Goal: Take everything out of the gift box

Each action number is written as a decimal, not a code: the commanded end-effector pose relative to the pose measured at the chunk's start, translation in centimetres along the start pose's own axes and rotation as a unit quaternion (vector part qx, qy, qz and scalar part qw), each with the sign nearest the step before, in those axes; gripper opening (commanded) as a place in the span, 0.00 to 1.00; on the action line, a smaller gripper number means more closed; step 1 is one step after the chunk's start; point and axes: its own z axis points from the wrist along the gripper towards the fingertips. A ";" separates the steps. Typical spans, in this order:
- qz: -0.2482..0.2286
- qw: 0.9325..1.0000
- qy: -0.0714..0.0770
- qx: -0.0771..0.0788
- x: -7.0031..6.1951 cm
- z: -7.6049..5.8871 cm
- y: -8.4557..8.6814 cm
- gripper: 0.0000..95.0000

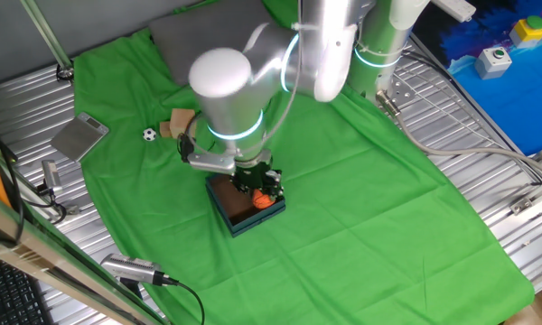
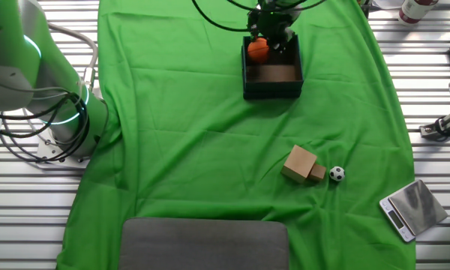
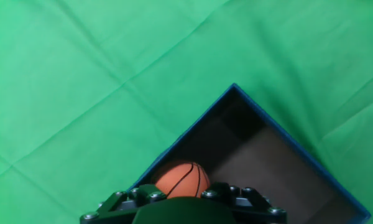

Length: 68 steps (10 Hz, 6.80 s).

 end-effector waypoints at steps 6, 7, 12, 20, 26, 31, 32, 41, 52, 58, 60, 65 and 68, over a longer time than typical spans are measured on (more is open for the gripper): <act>-0.038 0.998 0.032 -0.030 0.1 -7.7 -3.9 0.00; -0.035 0.998 0.035 -0.029 0.1 -7.7 -3.9 0.00; 0.012 0.999 0.040 -0.026 0.1 -7.7 -3.9 0.00; 0.037 0.998 0.025 -0.048 0.7 -7.7 -4.5 0.00; -0.016 0.997 0.018 -0.078 4.6 -7.7 -15.3 0.00; -0.006 0.997 0.018 -0.074 5.0 -7.5 -14.5 0.00; 0.012 0.997 0.019 -0.071 4.8 -7.3 -13.8 0.00; 0.077 0.996 0.036 -0.025 0.9 -6.7 -6.5 0.00; 0.093 0.995 0.040 0.000 -0.4 -5.5 -4.3 0.40; 0.037 0.999 0.037 -0.003 -0.4 -5.5 -4.3 0.80; 0.030 0.999 0.041 -0.007 -0.4 -5.5 -4.3 0.80; 0.058 0.997 0.043 0.000 -0.7 -4.7 -4.4 0.80; 0.073 0.997 0.033 -0.001 -1.9 -3.5 -4.1 0.60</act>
